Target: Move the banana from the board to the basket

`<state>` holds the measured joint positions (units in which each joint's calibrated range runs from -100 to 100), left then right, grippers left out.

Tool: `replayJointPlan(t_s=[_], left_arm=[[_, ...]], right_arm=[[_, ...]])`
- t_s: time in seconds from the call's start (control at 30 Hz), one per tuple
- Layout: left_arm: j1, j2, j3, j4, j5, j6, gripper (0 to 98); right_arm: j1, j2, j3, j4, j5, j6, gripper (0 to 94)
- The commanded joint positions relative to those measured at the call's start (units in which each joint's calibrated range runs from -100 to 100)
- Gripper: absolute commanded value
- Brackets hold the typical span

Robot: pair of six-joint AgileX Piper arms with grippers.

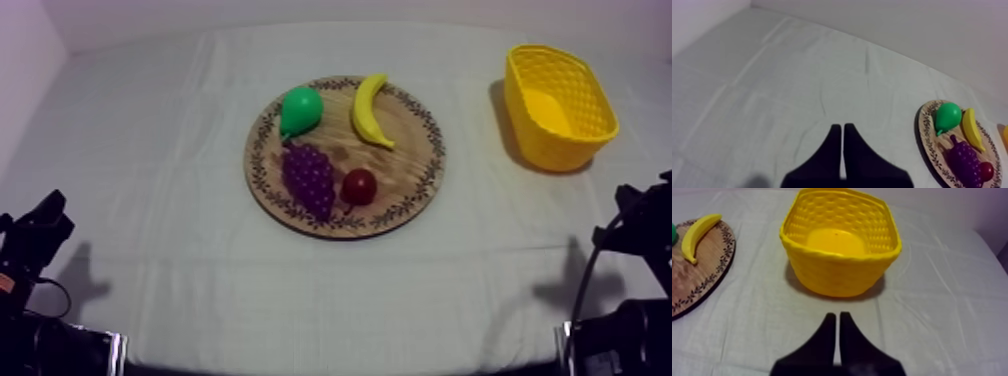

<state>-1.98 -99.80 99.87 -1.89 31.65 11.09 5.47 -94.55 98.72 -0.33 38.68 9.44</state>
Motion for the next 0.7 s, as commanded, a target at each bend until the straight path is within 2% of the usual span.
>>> replayJointPlan(t_s=[0.0,0.23,0.4,0.53,0.67], left_arm=[[-0.01,-0.03,0.02,0.01,0.04,0.00,0.1],[-0.01,-0.03,0.02,0.01,0.04,-0.01,0.1],[-0.01,-0.03,0.02,0.01,0.04,-0.01,0.1],[-0.01,-0.03,0.02,0.01,0.04,0.00,0.1],[-0.01,-0.03,0.02,0.01,0.04,0.00,0.1]], right_arm=[[0.12,2.01,-2.29,0.21,-0.43,-0.21,0.5],[1.31,16.40,-18.51,-2.18,-0.54,0.93,0.5],[-0.22,28.71,-33.12,-2.89,0.02,-0.07,0.5],[-2.25,38.21,-44.68,-2.58,1.51,-2.02,0.5],[-5.52,46.88,-54.05,-0.73,3.36,-5.76,0.5]])
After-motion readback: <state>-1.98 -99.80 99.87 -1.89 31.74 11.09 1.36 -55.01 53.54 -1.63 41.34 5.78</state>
